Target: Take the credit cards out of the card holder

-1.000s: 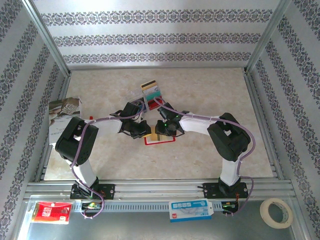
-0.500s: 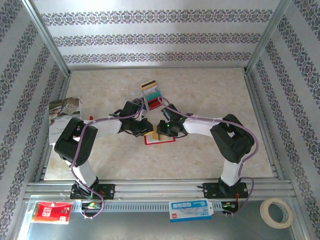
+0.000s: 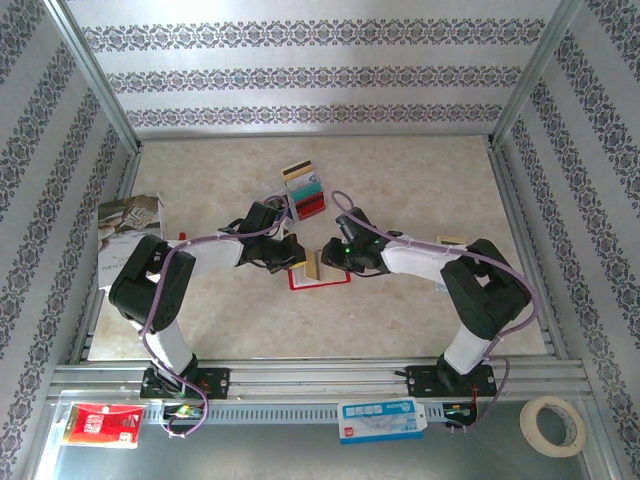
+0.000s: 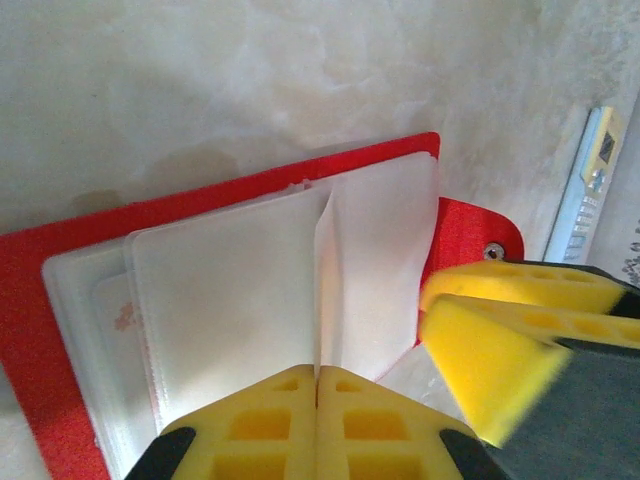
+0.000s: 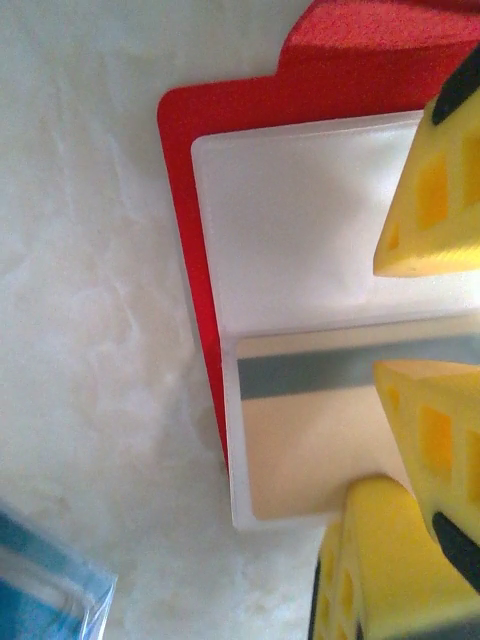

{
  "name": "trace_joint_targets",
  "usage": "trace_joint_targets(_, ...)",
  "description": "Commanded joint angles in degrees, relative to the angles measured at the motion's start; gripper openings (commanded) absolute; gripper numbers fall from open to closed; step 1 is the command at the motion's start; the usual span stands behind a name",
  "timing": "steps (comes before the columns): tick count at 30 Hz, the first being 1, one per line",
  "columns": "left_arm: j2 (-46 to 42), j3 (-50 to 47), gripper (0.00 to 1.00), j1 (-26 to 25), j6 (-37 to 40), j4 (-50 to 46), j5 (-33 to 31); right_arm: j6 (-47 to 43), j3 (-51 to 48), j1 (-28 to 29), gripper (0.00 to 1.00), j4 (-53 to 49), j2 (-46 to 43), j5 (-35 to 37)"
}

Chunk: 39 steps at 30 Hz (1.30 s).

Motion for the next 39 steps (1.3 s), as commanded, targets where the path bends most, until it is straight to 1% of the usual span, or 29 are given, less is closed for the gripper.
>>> trace_joint_targets(1,-1.54,1.12,0.0,-0.23,6.1,-7.67,-2.74,0.17,-2.27,-0.75,0.35,1.91,-5.1,2.62)
trace_joint_targets(3,-3.1,2.47,0.0,-0.13,10.27,-14.16,-5.63,-1.22,-3.71,-1.07,0.4,2.05,-7.93,2.74)
trace_joint_targets(5,-4.3,3.26,0.0,-0.14,12.46,-17.89,-7.37,-2.4,-4.76,-1.57,0.43,2.01,-10.32,2.78)
trace_joint_targets(9,-5.63,4.65,0.0,-0.4,13.56,-20.28,-8.13,-2.96,-6.87,-2.9,0.44,2.66,-14.7,3.32)
trace_joint_targets(13,-4.21,7.29,0.0,-1.32,14.36,-20.81,-8.43,-3.07,-8.19,-3.31,0.45,3.57,-17.48,4.0)
trace_joint_targets(15,-2.8,7.9,0.0,-2.01,13.65,-19.41,-8.6,-3.11,-8.73,-3.39,0.46,4.19,-18.62,4.34)
trace_joint_targets(16,-2.2,8.16,0.02,-2.35,13.24,-18.78,-8.64,-3.07,-8.97,-3.32,0.46,4.46,-19.02,4.44)
trace_joint_targets(17,-1.49,8.31,0.08,-2.81,12.55,-17.89,-8.55,-2.92,-9.17,-3.39,0.46,4.81,-19.54,4.7)
trace_joint_targets(19,-0.25,8.38,0.26,-3.16,10.59,-15.33,-8.13,-2.47,-9.6,-3.39,0.46,5.74,-20.19,5.35)
trace_joint_targets(20,0.22,7.81,0.3,-3.17,9.3,-12.57,-7.07,-2.48,-9.62,-3.4,0.47,6.21,-20.25,5.67)
trace_joint_targets(21,0.73,7.22,0.32,-3.16,7.94,-9.27,-5.58,-2.63,-9.32,-3.4,0.47,6.46,-20.1,6.14)
trace_joint_targets(24,2.01,5.61,0.35,-3.24,3.83,-0.86,-1.15,-3.07,-7.69,-3.56,0.47,6.26,-19.64,6.9)
trace_joint_targets(28,1.42,3.68,0.36,-3.24,-0.39,7.3,1.99,-3.0,-6.72,-3.66,0.47,6.07,-19.68,8.36)
trace_joint_targets(33,0.41,2.34,0.4,-3.16,-1.41,10.9,4.07,-2.15,-6.03,-4.2,0.46,4.98,-18.73,8.74)
trace_joint_targets(36,0.43,1.22,0.44,-2.99,-1.89,12.14,3.88,-1.82,-5.37,-4.24,0.46,4.27,-17.77,8.86)
trace_joint_targets(39,-0.02,-0.4,0.47,-2.32,-3.63,15.2,3.28,1.04,-4.94,-3.87,0.44,4.25,-16.0,8.0)
